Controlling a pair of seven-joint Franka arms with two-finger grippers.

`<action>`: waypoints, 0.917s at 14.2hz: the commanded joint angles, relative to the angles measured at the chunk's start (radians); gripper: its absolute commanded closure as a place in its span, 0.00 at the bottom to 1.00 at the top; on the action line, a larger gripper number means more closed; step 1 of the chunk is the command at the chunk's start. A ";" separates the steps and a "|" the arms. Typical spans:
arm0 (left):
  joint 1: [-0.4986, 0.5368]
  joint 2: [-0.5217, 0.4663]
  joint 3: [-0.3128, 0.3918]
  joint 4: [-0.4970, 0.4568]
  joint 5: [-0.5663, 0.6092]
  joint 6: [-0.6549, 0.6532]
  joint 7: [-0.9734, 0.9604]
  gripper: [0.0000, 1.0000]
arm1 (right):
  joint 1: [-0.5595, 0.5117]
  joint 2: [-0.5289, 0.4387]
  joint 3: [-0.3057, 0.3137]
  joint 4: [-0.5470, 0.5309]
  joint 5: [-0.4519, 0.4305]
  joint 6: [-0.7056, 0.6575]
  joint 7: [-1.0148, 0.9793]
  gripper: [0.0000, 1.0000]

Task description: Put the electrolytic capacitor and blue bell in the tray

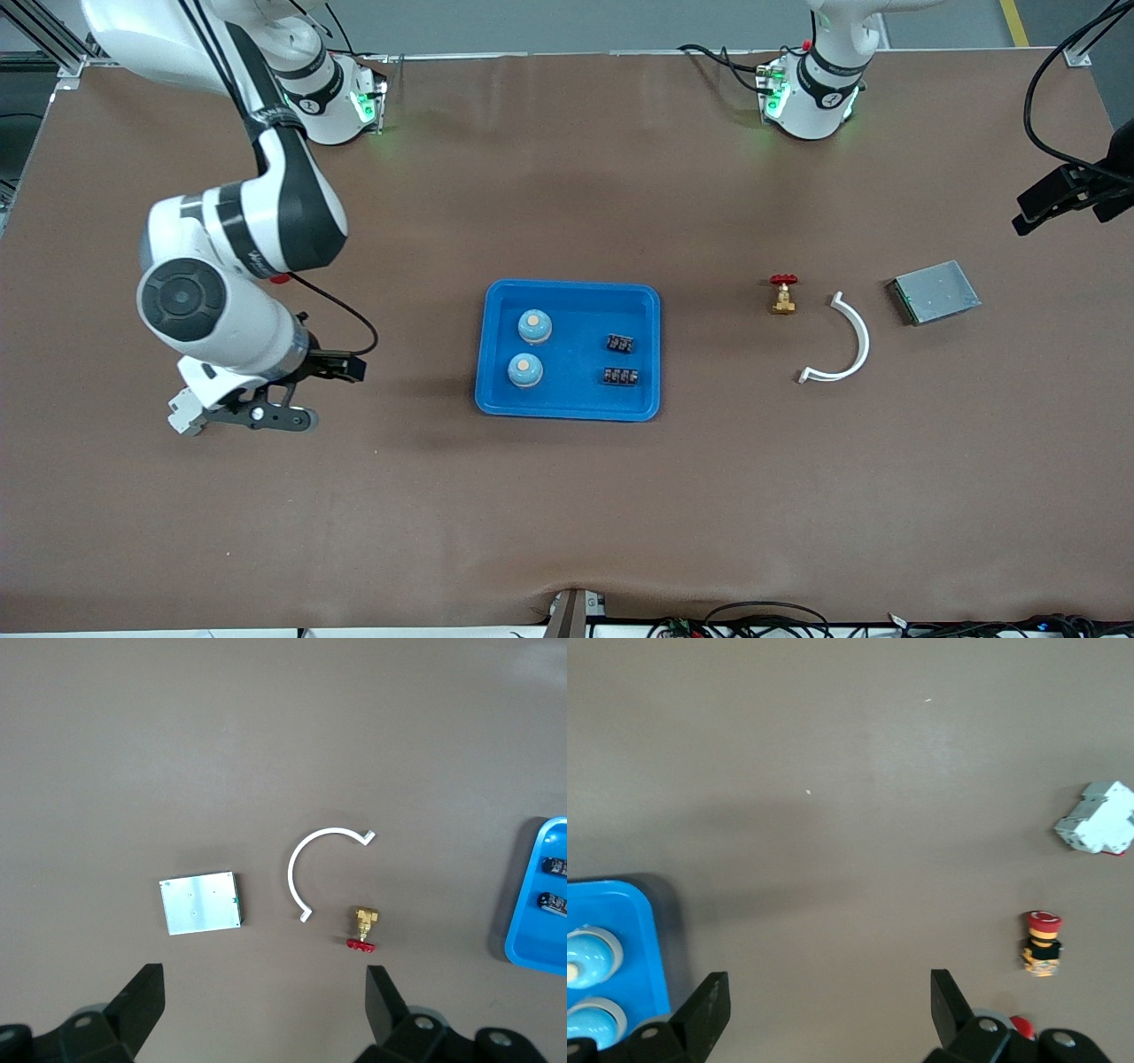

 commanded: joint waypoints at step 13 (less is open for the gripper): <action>-0.001 0.016 -0.005 0.031 -0.009 -0.032 0.017 0.00 | -0.239 -0.372 0.026 -0.272 0.014 0.004 -0.315 0.00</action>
